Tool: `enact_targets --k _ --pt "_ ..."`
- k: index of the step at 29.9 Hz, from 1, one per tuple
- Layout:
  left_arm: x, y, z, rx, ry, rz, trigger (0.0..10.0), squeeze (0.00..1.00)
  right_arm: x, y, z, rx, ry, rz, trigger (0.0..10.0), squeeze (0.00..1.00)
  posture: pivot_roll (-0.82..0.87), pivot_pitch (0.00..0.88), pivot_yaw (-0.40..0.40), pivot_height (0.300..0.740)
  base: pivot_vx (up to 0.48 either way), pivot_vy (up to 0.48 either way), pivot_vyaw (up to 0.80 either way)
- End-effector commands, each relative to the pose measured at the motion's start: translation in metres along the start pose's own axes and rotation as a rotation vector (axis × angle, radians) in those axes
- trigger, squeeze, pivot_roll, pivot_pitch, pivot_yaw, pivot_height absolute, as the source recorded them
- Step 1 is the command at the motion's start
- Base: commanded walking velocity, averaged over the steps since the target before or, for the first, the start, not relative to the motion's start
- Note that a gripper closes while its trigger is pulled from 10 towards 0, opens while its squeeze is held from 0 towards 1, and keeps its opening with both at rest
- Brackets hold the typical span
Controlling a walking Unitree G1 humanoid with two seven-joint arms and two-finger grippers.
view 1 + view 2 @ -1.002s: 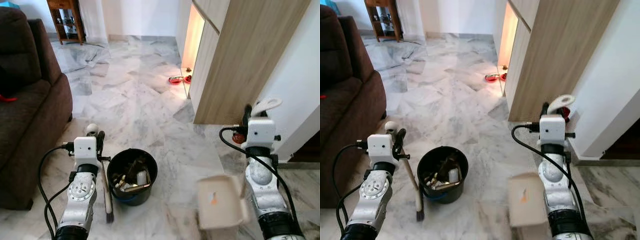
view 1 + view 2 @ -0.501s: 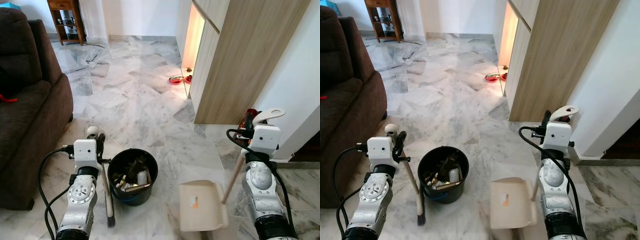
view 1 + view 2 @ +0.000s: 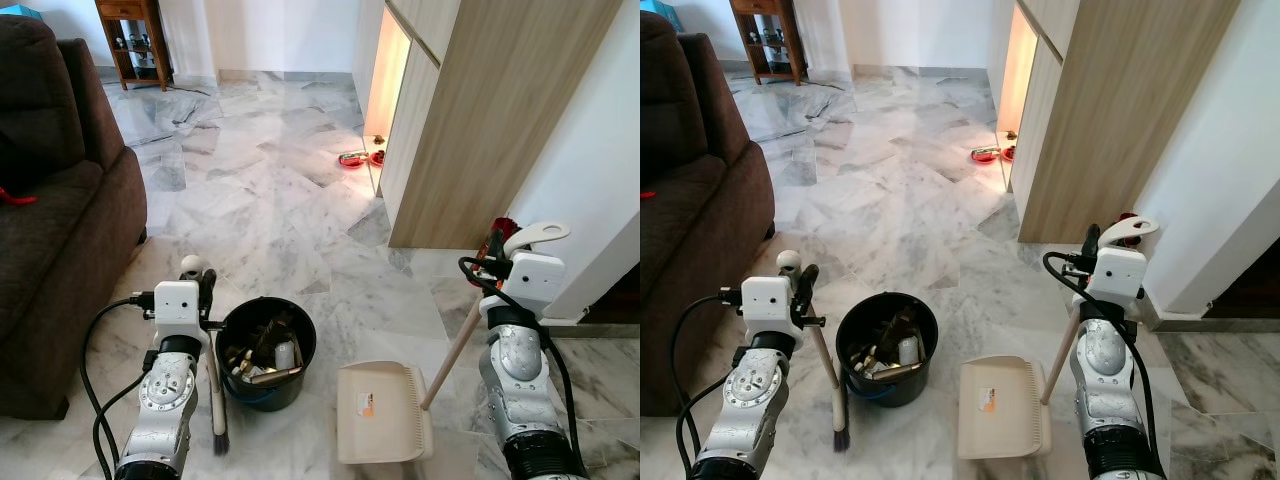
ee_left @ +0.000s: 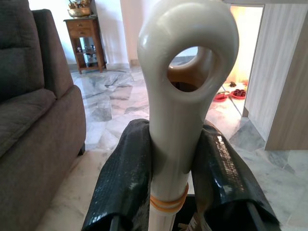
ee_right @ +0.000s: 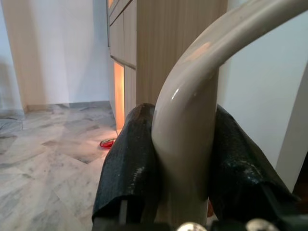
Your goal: Sweep floor
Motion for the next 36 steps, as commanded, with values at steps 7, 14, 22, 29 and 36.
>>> enact_targets --k 7,14,22,29,36 --pt "0.0042 0.0185 0.0146 0.013 -0.066 0.079 10.0 0.0 0.0003 0.0064 0.0006 0.01 0.001 0.03 10.0 0.0 0.06 0.0 -0.044 0.74 0.0 0.0 0.0" --pt "0.0051 0.0214 0.0102 0.002 -0.046 0.087 10.0 0.0 0.0015 0.0083 -0.0013 0.022 0.003 0.031 10.0 0.0 0.05 0.0 -0.036 0.74 -0.209 0.0 0.0" --pt "0.0061 0.0229 0.0101 -0.001 -0.044 0.092 10.0 0.0 0.0036 0.0094 -0.0026 0.024 0.01 0.03 10.0 0.0 0.05 0.0 -0.033 0.74 -0.064 0.0 0.0" --pt "0.0059 0.0236 0.0089 -0.002 -0.041 0.094 10.0 0.0 0.0032 0.0089 -0.0062 0.033 0.022 0.025 10.0 0.0 0.06 0.0 -0.035 0.74 0.0 0.0 0.0" --pt "0.0056 0.0237 0.0093 -0.006 -0.038 0.094 10.0 0.0 0.0044 0.0095 -0.0066 0.035 0.026 0.024 10.0 0.0 0.06 0.0 -0.039 0.74 0.0 0.0 0.0"
Point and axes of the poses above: a point about 5 cm out from each wrist's last joint towards the gripper, its own x axis pointing out of the wrist towards the gripper, its own y axis along the axis of the wrist's last joint, z = x × y, the point moved 5 cm from there along x, pointing out of the wrist towards the gripper, and after that the axes turned 7 degrees about -x, right-handed, at the moved point
